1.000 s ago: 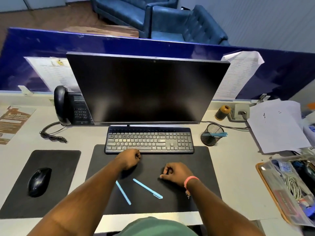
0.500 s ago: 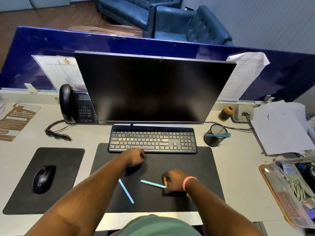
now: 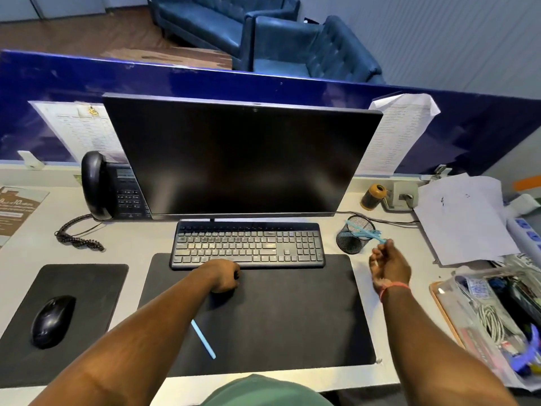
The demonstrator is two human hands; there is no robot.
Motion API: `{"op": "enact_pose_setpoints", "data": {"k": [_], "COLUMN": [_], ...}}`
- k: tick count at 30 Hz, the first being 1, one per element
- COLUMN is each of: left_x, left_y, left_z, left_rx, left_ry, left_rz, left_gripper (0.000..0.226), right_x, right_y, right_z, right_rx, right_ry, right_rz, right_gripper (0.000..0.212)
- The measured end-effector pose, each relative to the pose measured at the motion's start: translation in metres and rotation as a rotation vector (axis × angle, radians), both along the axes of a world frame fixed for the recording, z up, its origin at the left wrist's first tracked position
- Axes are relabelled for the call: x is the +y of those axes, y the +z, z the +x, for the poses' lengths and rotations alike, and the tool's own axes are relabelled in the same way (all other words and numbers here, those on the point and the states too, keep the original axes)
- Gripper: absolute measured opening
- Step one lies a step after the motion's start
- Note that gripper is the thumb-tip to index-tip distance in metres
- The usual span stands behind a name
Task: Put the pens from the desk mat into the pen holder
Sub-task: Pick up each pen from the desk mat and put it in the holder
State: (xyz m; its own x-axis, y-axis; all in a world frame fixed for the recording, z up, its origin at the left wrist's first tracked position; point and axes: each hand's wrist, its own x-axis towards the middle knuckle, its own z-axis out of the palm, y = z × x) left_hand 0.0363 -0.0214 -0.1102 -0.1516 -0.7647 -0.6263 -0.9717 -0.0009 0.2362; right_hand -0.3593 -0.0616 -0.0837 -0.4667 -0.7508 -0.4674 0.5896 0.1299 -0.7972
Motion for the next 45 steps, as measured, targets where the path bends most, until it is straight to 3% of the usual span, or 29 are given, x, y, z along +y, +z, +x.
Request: {"op": "enact_pose_setpoints", "data": {"k": [5, 14, 19, 23, 26, 28, 31, 35, 39, 45], "left_x": [-0.001, 0.004, 0.008, 0.010, 0.011, 0.013, 0.019, 0.031, 0.042, 0.065], "left_y": [-0.004, -0.011, -0.014, -0.014, -0.014, -0.013, -0.013, -0.011, -0.009, -0.018], "left_z": [-0.006, -0.002, -0.001, 0.001, 0.006, 0.010, 0.017, 0.034, 0.059, 0.118], "left_rx": [-0.070, -0.053, -0.050, -0.026, 0.016, 0.066, 0.194, 0.308, 0.281, 0.188], "left_ry": [-0.074, -0.058, -0.048, -0.021, 0.039, 0.099, 0.229, 0.387, 0.451, 0.550], "left_rz": [-0.007, -0.017, -0.034, -0.037, -0.033, -0.036, -0.069, -0.189, -0.265, -0.256], "left_gripper": [0.037, 0.038, 0.038, 0.037, 0.038, 0.035, 0.025, 0.012, 0.014, 0.019], "right_x": [-0.028, -0.048, -0.053, -0.033, -0.010, 0.001, 0.013, 0.034, 0.053, 0.096], "right_y": [0.016, -0.016, -0.016, 0.003, 0.006, -0.002, -0.011, -0.025, -0.028, -0.031], "right_z": [-0.020, -0.012, -0.010, 0.003, 0.015, 0.025, 0.054, 0.107, 0.161, 0.250], "right_rx": [0.260, 0.986, 1.073, 1.129, 1.142, 1.135, 1.124, 1.199, 1.336, 1.396], "right_ry": [-0.200, 0.273, 0.378, 0.246, 0.116, 0.160, 0.378, 0.847, 1.362, 1.989], "right_rz": [0.080, 0.256, 0.324, 0.375, 0.417, 0.442, 0.413, 0.273, 0.135, -0.268], "right_gripper": [0.013, 0.007, 0.017, 0.030, 0.028, 0.025, 0.015, 0.011, 0.019, 0.040]}}
